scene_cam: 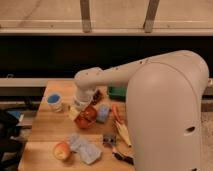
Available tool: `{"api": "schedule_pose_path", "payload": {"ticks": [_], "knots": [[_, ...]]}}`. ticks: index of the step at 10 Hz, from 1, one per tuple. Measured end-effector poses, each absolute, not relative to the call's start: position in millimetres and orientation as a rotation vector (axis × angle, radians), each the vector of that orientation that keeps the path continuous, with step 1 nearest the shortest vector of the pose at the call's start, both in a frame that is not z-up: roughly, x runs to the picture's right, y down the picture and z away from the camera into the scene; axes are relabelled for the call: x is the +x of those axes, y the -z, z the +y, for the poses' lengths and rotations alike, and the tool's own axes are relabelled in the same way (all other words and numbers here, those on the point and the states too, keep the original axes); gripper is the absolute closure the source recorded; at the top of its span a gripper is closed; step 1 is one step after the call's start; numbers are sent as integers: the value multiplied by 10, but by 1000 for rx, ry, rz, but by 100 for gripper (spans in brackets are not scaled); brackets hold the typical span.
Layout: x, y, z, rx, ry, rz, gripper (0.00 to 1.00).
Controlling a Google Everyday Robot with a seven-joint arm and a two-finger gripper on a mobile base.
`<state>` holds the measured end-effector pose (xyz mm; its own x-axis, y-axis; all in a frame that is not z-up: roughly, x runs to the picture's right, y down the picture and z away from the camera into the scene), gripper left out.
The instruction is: Place fork in purple bowl
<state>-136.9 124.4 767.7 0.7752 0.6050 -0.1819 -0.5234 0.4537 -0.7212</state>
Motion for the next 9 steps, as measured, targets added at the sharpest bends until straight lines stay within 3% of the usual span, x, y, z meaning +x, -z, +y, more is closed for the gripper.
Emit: {"api": "schedule_pose_path", "payload": {"ticks": [9], "knots": [[-1292, -8229, 1267, -918, -721, -141, 41]]}}
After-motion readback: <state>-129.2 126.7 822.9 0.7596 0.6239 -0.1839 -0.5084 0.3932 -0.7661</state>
